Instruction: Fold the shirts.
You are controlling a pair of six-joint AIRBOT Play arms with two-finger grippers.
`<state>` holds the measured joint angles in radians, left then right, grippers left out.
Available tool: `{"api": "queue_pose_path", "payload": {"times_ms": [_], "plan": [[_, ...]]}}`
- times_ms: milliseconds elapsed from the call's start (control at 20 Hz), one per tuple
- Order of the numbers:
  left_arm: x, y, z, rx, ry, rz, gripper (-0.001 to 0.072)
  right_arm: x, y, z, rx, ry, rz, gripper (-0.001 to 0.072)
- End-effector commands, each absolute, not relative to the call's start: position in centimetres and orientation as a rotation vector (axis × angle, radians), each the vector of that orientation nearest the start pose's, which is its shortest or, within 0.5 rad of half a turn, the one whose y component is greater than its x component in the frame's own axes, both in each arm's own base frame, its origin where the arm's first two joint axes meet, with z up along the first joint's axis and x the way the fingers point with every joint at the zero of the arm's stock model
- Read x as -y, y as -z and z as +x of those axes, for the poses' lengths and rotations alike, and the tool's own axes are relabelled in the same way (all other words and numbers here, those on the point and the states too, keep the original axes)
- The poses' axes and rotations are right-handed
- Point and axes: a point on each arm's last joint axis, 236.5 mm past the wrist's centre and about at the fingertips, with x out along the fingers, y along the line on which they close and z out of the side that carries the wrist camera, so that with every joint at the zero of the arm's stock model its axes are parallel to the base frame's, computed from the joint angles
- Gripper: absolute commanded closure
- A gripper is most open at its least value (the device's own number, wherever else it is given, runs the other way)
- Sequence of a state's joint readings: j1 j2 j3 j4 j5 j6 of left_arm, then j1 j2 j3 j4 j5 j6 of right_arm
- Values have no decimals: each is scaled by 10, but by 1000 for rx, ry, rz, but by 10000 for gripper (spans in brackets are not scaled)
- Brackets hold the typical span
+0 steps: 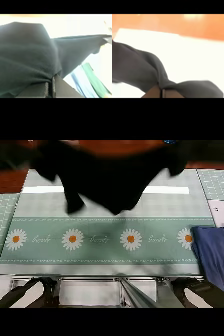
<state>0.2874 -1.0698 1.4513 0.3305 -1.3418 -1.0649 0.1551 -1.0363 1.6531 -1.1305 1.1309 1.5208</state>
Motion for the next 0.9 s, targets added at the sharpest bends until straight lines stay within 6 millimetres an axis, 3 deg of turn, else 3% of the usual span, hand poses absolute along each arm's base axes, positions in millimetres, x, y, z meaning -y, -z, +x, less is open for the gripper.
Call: {"api": "queue_pose_path", "payload": {"times_ms": [0, 100, 250, 350, 450, 600, 700, 850], "plan": [[98, -427, 326, -290, 654, -238, 687, -109, -440, 313, -316, -403, 61, 682], [80, -440, 305, -273, 503, -137, 687, -90, -472, 280, -213, -349, 33, 682], [59, -437, 267, -299, 332, -41, 687, -53, -490, 228, -143, -225, 12, 681], [61, -429, 245, -324, 309, -19, 686, -37, -489, 200, -142, -176, 15, 681], [75, -413, 227, -361, 354, -12, 686, -29, -469, 178, -215, -155, 17, 681], [98, -345, 209, -549, 463, -49, 686, -34, -425, 170, -350, -171, 34, 681], [105, -282, 201, -733, 500, -119, 686, -39, -384, 178, -459, -178, 55, 681], [108, -187, 191, -995, 512, -225, 686, -53, -306, 205, -662, -205, 73, 682]]}}
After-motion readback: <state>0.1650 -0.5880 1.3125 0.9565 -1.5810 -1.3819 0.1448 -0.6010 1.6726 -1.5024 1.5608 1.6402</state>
